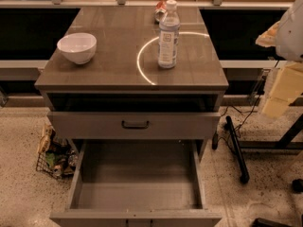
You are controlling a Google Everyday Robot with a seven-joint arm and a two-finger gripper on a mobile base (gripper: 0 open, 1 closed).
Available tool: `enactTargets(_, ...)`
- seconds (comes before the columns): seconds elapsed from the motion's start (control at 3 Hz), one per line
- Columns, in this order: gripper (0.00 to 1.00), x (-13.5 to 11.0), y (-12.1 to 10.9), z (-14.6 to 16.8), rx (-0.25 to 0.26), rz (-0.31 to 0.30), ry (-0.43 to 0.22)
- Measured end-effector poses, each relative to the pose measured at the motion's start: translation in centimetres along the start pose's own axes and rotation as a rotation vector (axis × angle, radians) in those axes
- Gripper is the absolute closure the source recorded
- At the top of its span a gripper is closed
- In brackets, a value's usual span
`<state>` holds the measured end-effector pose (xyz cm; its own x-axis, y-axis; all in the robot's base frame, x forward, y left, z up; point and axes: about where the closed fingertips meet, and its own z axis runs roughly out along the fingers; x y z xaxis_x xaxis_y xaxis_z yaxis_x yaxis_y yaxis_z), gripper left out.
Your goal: Place blue plastic bottle into middle drawer
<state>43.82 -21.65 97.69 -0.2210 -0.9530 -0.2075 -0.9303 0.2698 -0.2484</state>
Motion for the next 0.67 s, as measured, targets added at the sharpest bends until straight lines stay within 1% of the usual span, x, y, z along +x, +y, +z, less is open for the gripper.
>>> enactTargets(0.33,0.00,0.0,0.0,0.0,0.000,0.000,0.000)
enactTargets(0.67,0.00,-0.9,-3.0,1.8,-0.004,0.144,-0.142)
